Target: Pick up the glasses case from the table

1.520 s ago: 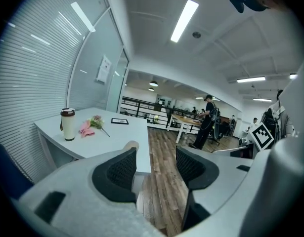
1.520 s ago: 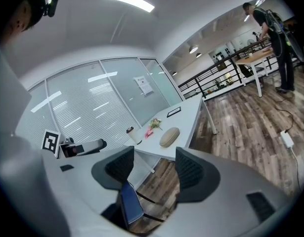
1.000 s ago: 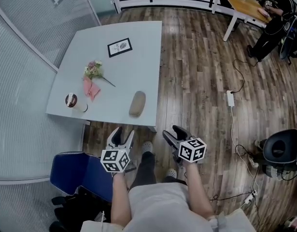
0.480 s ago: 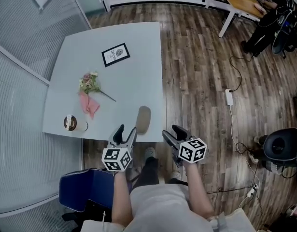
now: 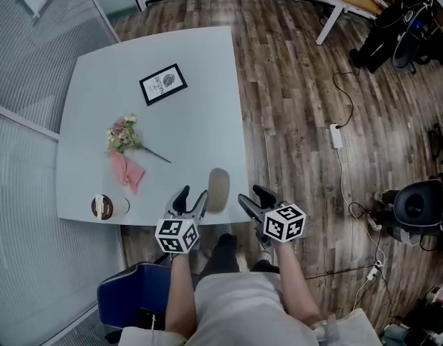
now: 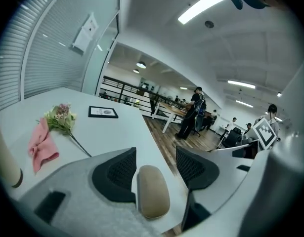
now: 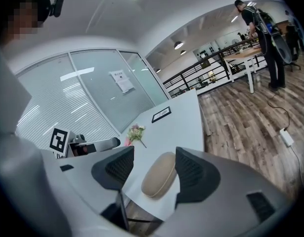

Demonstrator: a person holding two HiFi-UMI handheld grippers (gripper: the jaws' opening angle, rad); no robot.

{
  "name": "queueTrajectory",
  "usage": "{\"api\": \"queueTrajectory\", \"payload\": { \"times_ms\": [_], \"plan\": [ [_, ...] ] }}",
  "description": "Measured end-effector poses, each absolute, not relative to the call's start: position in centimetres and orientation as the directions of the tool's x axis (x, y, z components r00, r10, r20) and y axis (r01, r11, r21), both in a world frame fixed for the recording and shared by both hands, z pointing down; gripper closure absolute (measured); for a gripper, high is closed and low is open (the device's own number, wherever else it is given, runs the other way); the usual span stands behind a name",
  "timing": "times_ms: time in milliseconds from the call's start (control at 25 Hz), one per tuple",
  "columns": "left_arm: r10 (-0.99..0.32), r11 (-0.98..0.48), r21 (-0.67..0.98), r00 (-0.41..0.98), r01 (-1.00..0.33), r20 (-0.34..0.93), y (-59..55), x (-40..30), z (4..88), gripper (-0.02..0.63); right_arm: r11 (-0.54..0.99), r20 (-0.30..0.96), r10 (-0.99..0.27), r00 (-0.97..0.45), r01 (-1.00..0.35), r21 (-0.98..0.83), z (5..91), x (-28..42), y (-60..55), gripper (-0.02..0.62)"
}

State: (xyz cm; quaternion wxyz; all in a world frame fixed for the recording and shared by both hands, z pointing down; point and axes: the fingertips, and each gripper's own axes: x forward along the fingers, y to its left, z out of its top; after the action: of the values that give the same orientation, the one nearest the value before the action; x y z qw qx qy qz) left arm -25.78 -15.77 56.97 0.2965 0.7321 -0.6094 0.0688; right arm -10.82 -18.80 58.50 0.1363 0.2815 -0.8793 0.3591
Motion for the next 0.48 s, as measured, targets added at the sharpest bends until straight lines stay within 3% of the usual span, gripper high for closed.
{"api": "queueTrajectory", "payload": {
  "times_ms": [480],
  "plan": [
    [-0.720,-0.179,0.427,0.413,-0.887,0.557,-18.8,-24.9,64.3,0.357,0.553,0.514,-0.399,-0.759,-0.646,-0.526,60.5,-12.7,-19.3,0.345]
  ]
}}
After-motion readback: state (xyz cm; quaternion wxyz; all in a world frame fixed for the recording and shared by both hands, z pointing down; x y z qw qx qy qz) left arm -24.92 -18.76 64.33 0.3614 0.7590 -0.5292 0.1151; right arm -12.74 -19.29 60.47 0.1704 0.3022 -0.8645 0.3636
